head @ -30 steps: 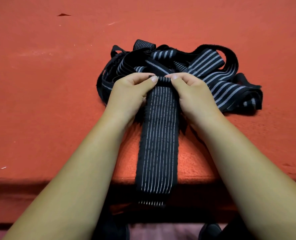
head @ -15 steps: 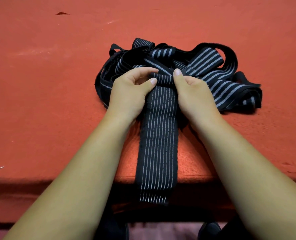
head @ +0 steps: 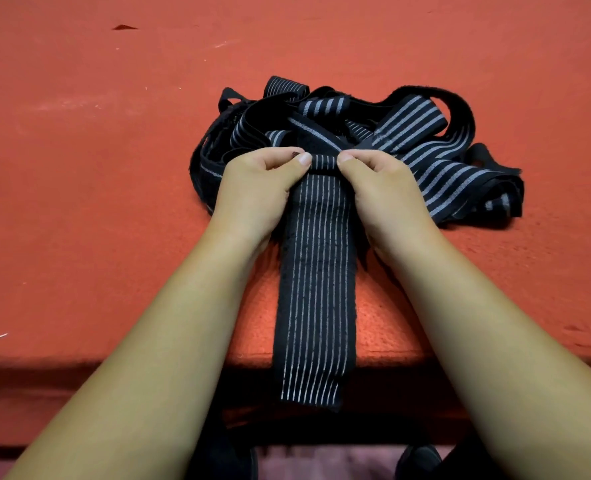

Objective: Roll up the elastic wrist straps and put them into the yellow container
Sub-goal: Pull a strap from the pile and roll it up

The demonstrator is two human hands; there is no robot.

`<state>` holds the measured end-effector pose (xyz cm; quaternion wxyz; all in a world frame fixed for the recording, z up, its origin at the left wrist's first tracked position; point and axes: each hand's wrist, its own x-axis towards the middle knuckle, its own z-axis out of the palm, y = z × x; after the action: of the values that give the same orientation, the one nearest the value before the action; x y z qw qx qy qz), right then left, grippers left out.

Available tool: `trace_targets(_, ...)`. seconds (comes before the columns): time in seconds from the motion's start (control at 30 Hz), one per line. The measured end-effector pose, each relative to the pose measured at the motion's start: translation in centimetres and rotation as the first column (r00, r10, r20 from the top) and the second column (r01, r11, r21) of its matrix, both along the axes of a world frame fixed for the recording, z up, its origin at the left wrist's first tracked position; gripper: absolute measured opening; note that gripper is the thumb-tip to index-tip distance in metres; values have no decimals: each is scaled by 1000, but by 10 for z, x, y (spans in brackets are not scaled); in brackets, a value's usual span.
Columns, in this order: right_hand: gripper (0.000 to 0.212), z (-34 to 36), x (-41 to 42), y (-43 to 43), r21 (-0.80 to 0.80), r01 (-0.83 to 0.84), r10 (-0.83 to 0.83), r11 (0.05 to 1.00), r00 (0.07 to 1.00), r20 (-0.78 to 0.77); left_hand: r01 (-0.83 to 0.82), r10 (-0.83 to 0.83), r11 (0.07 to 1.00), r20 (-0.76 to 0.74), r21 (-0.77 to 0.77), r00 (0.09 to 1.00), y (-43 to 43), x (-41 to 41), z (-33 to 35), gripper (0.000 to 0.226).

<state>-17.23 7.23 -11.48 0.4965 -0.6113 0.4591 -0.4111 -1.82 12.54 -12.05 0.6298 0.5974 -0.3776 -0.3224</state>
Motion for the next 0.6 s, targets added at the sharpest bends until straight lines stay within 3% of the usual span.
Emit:
trace_targets(0.13, 45, 5, -6, 2, -31, -2, -3, 1000, 990, -142, 7, -7, 999, -3, -34, 1000, 0, -3, 0, 25)
trace_targets(0.2, 46, 4, -7, 2, -49, 3, -10, 999, 990, -142, 28, -29, 999, -32, -37, 999, 1, -6, 1, 28)
trace_targets(0.3, 31, 0, -6, 1, -73, 9, -16, 997, 996, -92, 27, -28, 1000, -53, -12, 998, 2, -8, 4, 28)
trace_targets(0.4, 15, -3, -5, -1, -105, 27, -28, 994, 1000, -8, 39, -40, 998, 14, 41, 999, 5, -9, 5, 12)
trace_targets(0.6, 16, -4, -5, 5, -72, -33, 43, 997, 989, 140, 3, -7, 997, 43, 80, 999, 4, -8, 4, 34)
